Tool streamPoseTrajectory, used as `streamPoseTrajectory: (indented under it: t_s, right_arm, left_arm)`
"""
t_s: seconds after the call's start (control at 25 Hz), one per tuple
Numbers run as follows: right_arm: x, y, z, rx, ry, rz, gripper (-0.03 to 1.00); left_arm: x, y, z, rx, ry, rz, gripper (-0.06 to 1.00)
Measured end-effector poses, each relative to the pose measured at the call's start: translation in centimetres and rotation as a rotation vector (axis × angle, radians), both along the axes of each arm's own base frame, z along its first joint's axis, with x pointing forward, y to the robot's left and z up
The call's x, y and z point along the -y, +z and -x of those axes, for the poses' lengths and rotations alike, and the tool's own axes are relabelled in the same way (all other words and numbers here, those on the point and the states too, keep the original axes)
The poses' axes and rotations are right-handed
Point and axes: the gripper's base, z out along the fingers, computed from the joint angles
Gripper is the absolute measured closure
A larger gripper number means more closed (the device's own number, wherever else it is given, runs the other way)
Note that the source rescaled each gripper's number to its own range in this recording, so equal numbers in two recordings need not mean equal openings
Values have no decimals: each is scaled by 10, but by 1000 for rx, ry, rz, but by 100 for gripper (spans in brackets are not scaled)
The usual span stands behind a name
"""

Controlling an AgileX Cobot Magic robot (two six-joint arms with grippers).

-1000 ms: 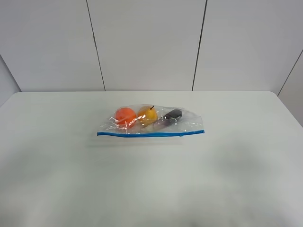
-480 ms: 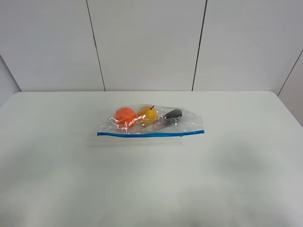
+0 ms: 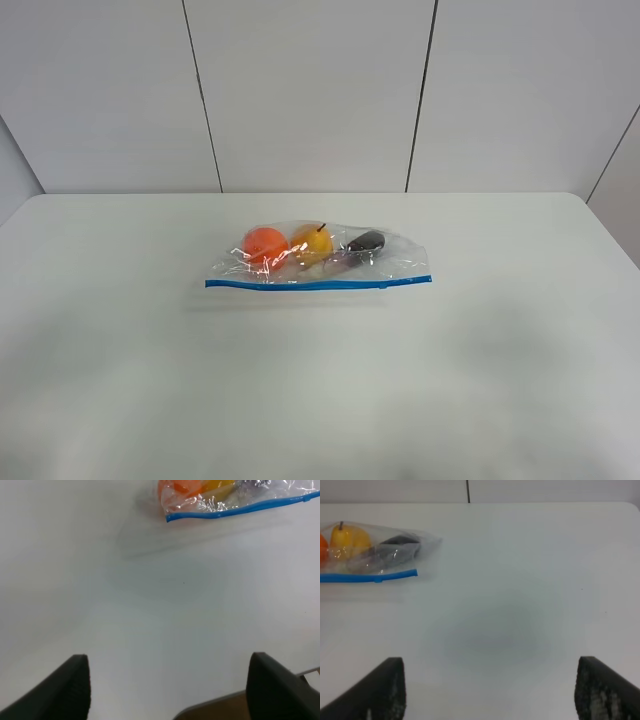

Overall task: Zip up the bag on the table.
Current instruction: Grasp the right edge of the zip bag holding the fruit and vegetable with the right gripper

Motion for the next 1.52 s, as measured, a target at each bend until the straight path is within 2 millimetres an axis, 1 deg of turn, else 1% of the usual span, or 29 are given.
streamPoseTrajectory:
  t_s: [0.52,0.68,0.76,0.88,0.96,1.04,1.16,1.28,1.44,1.52]
  right_arm:
    - [-2,2,0,17,1,-38,-3]
    - [-4,17,-4,156,-5,-146,-3]
    - [-3,25,-13,203,-23,-195,-3]
    - [-1,31,-43,148,-46,-246,-3]
    - [0,27,-71,43,-62,-288,-3]
    - [0,19,-99,-61,-77,-336,-3]
    - [-1,-2,-140,-231,-88,-392,-3]
    - [-3,-26,-172,-349,-74,-436,-3]
    - [-8,-53,-208,-460,-21,-482,-3]
    - [-11,-60,-224,-484,39,-480,-3]
  left_arm:
    - [0,0,0,0,0,1,-6]
    - [0,0,0,0,0,1,-6]
    - [0,0,0,0,0,1,-6]
    - [0,0,0,0,2,-1,-6]
    - [0,0,0,0,3,-3,-6]
    - [0,0,0,0,3,-3,-6]
    - [0,0,0,0,3,-3,-6]
    - [-1,0,0,0,5,-5,-6]
    - [-1,0,0,0,5,-5,-6]
    - [-1,0,0,0,5,-5,-6]
